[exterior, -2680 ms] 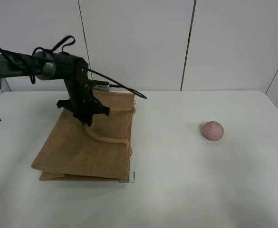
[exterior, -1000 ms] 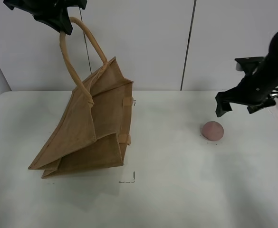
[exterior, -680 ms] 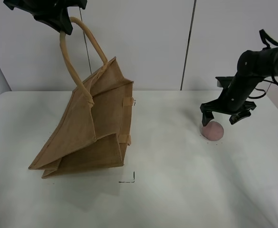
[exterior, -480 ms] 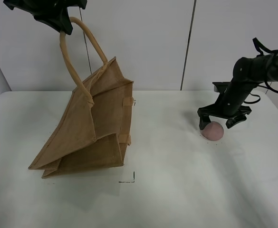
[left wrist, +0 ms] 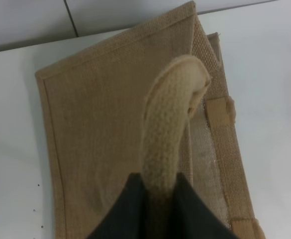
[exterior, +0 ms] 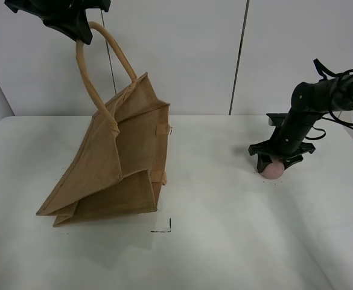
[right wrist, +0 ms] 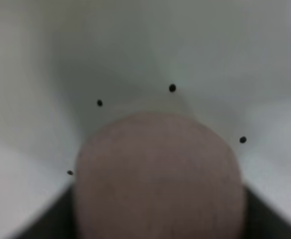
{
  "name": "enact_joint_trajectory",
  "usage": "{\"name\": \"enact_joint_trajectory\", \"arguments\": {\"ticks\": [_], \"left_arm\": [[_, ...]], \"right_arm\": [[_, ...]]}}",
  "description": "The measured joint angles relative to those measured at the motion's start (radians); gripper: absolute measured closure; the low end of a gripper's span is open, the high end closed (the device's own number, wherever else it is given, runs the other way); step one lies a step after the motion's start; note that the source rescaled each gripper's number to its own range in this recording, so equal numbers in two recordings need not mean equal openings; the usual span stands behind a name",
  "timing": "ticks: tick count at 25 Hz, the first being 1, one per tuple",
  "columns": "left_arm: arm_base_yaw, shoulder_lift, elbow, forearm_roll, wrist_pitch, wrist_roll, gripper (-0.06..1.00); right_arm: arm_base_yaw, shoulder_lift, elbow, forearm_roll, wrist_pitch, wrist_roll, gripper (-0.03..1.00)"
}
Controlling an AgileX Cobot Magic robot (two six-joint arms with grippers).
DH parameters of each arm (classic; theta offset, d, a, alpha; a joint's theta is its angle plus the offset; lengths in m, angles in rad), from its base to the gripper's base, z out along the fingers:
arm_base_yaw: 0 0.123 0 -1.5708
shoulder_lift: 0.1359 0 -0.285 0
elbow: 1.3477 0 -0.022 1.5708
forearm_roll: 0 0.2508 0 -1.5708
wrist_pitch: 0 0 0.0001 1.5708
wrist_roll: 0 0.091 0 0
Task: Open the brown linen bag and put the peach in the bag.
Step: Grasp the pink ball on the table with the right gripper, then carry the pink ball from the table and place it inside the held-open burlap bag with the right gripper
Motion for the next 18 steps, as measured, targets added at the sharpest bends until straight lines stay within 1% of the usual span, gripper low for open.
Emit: {"name": "enact_joint_trajectory", "arguments": {"ticks": [1,2,3,4,5,7,13,16,18], "left_arm": [[0.000,0.000,0.000,0.000,0.000,0.000,0.94],[0.000,0.000,0.000,0.000,0.000,0.000,0.94],[0.000,0.000,0.000,0.000,0.000,0.000,0.94],[0.000,0.000,0.000,0.000,0.000,0.000,0.94],[0.000,0.000,0.000,0.000,0.000,0.000,0.94],[0.000,-0.002,0.000,0.000,0.000,0.000,0.94],[0.000,-0.033,0.000,0.000,0.000,0.000,0.94],[0.000,-0.040,0.000,0.000,0.000,0.000,0.94],[0.000,-0.040,0.000,0.000,0.000,0.000,0.94]], "right_arm": [[0.000,0.000,0.000,0.001,-0.005,0.000,0.62],[0.000,-0.004,0.000,0.003,-0.012,0.000,0.77],[0.000,-0.011,0.000,0.007,-0.017,0.000,0.88],[0.000,-0.018,-0.001,0.017,-0.016,-0.004,0.95],[0.000,-0.027,-0.001,0.031,-0.016,-0.011,0.97],[0.000,-0.039,-0.014,0.074,-0.006,-0.050,0.97],[0.009,-0.116,-0.133,0.333,0.075,-0.213,0.97],[0.050,-0.143,-0.222,0.419,0.110,-0.248,0.97],[0.105,-0.144,-0.280,0.449,0.120,-0.256,0.97]]}}
